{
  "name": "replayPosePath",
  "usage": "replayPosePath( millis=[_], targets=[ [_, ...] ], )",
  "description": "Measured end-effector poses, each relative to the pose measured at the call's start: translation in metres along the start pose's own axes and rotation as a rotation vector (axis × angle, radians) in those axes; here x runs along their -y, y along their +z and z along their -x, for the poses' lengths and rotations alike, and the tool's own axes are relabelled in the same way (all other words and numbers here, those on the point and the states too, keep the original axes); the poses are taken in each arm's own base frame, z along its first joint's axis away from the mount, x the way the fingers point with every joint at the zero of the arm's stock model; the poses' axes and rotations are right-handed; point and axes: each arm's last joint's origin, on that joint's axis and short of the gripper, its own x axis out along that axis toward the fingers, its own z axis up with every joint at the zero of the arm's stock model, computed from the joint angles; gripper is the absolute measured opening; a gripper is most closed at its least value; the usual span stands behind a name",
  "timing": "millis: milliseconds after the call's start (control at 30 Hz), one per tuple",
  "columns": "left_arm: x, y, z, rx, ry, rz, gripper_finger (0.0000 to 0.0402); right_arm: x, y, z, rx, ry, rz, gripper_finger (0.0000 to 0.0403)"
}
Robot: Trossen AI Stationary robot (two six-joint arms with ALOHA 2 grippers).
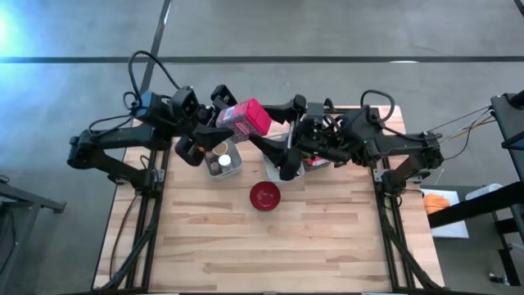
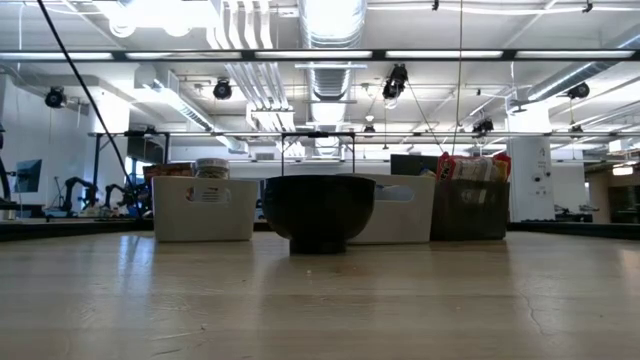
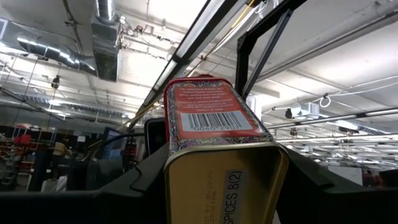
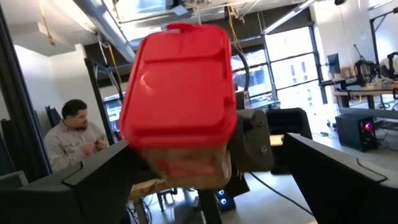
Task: Pick & Place Food Item
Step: Put the red seasoning can into the left white bin
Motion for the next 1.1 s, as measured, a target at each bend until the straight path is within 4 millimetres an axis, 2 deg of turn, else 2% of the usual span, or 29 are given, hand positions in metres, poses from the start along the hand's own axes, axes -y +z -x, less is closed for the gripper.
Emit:
replayPosePath(
  millis=[200, 533, 900, 1000, 1100],
  targets=[
    [-0.006, -0.013, -0.006, -0.031, 0.001, 0.014, 0.0205, 0.003, -0.010, -0.009, -0.009, -0.003, 0.010, 0.0389],
    [0.000, -0.001, -0.004, 0.056, -0.051, -0.011, 0.0205, 0.001, -0.005, -0.010, 0.059, 0.025, 0.050, 0.0389],
    [0.000, -0.002, -0.005, 0.046, -0.051, 0.006, 0.0205, 0.001, -0.002, -0.011, 0.083, 0.052, 0.050, 0.0388],
    [-0.001, -0.004, -0.005, 0.040, -0.049, 0.009, 0.0205, 0.001, -0.002, -0.011, 0.083, 0.051, 0.054, 0.0372],
    [-0.002, -0.004, -0.005, 0.035, -0.044, 0.011, 0.0205, 0.001, -0.002, -0.011, 0.083, 0.052, 0.054, 0.0326]
  ],
)
